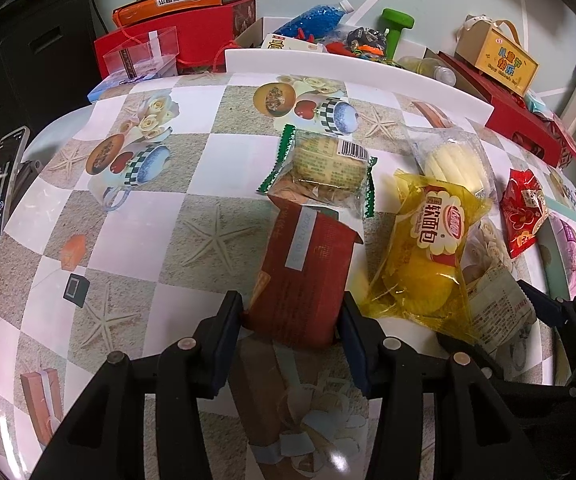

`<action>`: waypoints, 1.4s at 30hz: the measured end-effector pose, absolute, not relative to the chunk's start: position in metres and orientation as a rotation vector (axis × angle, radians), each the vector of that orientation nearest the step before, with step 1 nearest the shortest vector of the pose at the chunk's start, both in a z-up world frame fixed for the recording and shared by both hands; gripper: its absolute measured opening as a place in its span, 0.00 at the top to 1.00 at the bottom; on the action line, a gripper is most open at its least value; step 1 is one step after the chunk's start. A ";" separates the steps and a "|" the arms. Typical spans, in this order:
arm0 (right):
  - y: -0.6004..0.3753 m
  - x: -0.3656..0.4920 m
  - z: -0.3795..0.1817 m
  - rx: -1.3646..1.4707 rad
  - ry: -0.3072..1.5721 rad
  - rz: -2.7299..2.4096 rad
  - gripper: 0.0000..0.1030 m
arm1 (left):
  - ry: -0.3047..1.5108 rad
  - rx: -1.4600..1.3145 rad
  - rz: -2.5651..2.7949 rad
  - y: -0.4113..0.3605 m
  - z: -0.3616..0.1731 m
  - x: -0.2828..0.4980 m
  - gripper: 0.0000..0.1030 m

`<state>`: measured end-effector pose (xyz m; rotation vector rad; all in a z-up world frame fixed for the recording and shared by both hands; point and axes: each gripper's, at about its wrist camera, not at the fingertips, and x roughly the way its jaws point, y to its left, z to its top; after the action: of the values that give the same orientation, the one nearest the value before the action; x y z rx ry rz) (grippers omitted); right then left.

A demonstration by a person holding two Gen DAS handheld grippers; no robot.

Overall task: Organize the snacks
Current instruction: 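Lift the red box with left tool while right tool grasps the white bread bag, then carry the red box with left tool while right tool carries white bag over tray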

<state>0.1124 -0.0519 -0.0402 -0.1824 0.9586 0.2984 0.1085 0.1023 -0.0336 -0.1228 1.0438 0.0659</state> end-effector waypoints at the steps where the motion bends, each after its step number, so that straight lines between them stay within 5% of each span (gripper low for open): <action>1: -0.052 0.112 -0.040 -0.175 0.960 0.300 0.20 | 1.045 -0.122 0.065 0.102 -0.034 0.109 0.50; 6: -0.056 0.113 -0.038 -0.161 0.952 0.284 0.32 | 1.046 -0.096 0.074 0.097 -0.036 0.111 0.44; 19: -0.069 0.114 -0.031 -0.094 0.942 0.261 0.40 | 1.015 -0.165 0.047 0.105 -0.034 0.110 0.52; 42: -0.101 0.100 0.020 0.010 0.816 0.210 0.41 | 0.864 -0.170 0.007 0.096 0.023 0.095 0.52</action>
<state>0.0995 -0.1014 0.0196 0.0101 0.8164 0.2096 0.0952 0.0955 0.0233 -0.1701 0.8645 0.0068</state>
